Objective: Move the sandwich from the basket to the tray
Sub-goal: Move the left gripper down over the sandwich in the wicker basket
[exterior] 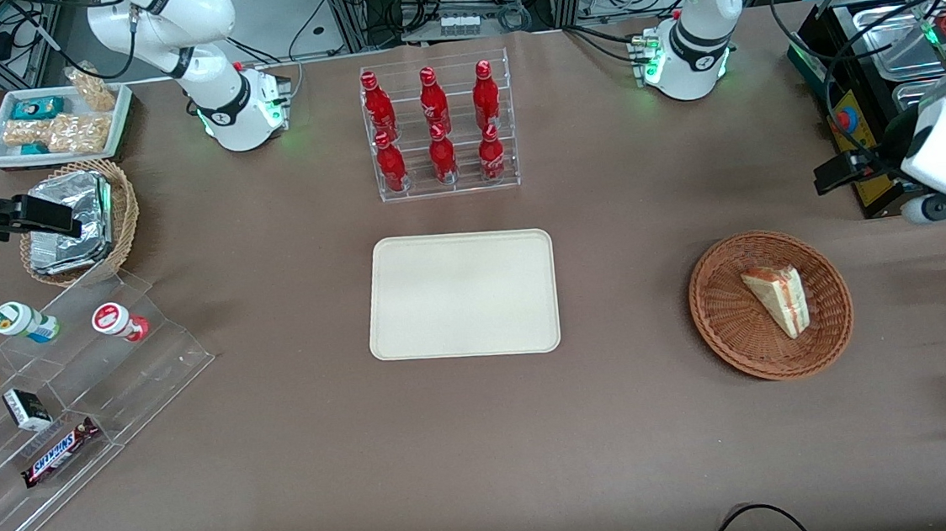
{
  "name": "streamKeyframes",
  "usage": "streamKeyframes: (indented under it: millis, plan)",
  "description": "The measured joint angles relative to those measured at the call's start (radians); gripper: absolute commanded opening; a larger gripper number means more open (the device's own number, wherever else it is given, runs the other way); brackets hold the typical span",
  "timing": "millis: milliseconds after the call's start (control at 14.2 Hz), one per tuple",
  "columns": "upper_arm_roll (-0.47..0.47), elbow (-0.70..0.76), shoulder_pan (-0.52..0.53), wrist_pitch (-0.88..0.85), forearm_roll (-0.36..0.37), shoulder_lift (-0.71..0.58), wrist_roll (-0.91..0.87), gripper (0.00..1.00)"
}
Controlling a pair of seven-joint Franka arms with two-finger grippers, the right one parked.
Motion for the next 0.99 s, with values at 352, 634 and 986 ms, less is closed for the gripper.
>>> streamKeyframes:
  millis: [352,634,986]
  plan:
    - [0.004,-0.035,0.01,0.038,0.0,0.112,-0.003,1.0]
    - [0.006,-0.166,0.021,0.297,0.0,0.179,-0.049,1.0]
    - [0.011,-0.37,0.022,0.623,0.0,0.182,-0.09,1.0]
